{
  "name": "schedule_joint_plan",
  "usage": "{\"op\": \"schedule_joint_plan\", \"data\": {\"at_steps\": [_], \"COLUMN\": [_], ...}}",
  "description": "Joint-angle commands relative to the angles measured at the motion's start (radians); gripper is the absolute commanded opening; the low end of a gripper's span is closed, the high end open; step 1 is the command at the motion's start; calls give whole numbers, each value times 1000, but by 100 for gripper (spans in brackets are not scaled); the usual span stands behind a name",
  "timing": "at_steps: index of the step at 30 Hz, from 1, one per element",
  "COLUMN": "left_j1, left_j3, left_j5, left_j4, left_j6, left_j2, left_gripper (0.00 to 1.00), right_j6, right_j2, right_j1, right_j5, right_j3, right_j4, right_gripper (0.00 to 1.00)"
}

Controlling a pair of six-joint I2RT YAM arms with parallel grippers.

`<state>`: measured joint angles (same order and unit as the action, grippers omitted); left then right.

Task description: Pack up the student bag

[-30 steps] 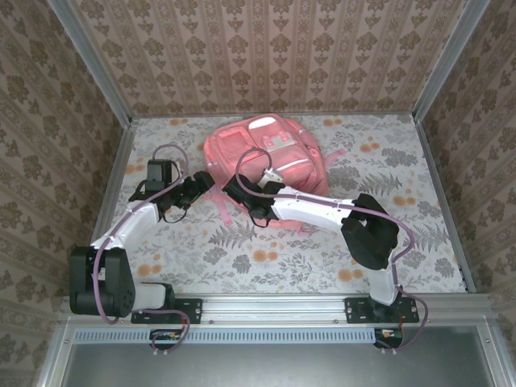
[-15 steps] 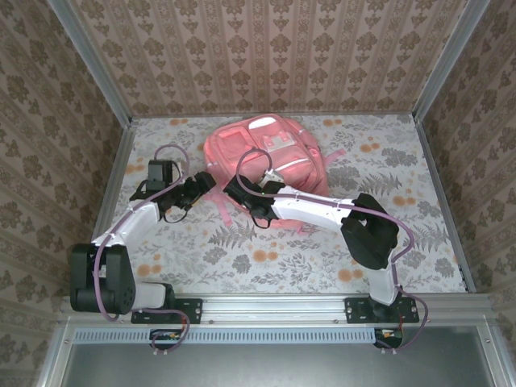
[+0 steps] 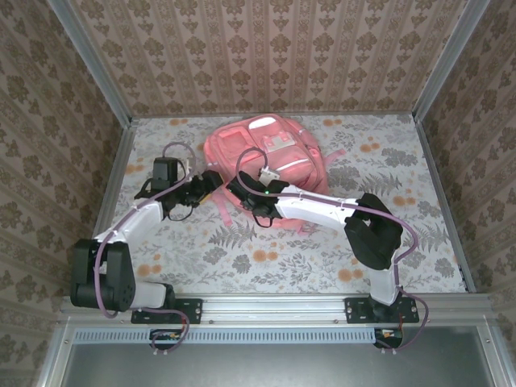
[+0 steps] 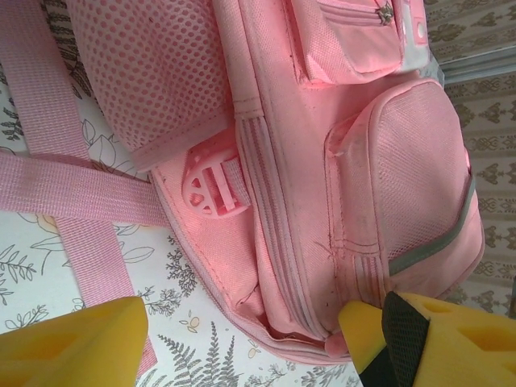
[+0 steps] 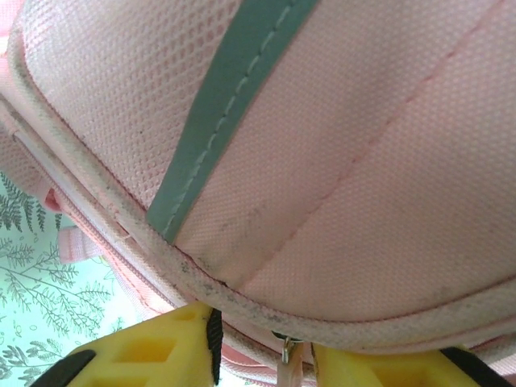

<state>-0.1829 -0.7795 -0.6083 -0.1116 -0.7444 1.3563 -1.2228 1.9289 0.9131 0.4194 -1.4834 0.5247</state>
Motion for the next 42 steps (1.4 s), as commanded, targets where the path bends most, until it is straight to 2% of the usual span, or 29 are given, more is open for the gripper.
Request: {"op": "schedule_joint_plan", "data": {"at_steps": [1, 6, 10, 14, 19, 32, 34, 40, 41, 42], "left_j1": [-11, -33, -63, -93, -110, -145, -145, -142, -140, -138], "left_j3": [-32, -38, -67, -106, -154, -256, -267, -293, -294, -298], "left_j5": [-28, -92, -121, -131, -120, -103, -99, -42, -26, 1], "left_j4": [39, 99, 140, 176, 180, 130, 124, 77, 69, 58], "left_j6": [-24, -69, -98, -132, -150, -141, -139, -104, -95, -85], "left_j2": [14, 48, 102, 169, 221, 357, 368, 383, 385, 386], "left_gripper": [78, 74, 68, 59, 52, 44, 39, 4, 0, 0], "right_j6": [43, 90, 211, 345, 386, 429, 445, 487, 496, 507], "right_j2": [-2, -38, -80, -126, -152, -162, -165, -197, -209, -219], "right_j1": [-10, -11, -16, -26, -54, -70, -71, -72, -73, -74], "right_j5": [-6, 7, -38, -123, -207, -237, -238, -180, -164, -151], "right_j3": [6, 34, 68, 124, 171, 175, 171, 172, 181, 190], "right_j4": [-13, -27, -85, -180, -244, -241, -226, -120, -102, -90], "right_gripper": [28, 10, 3, 0, 0, 0, 0, 0, 0, 0]}}
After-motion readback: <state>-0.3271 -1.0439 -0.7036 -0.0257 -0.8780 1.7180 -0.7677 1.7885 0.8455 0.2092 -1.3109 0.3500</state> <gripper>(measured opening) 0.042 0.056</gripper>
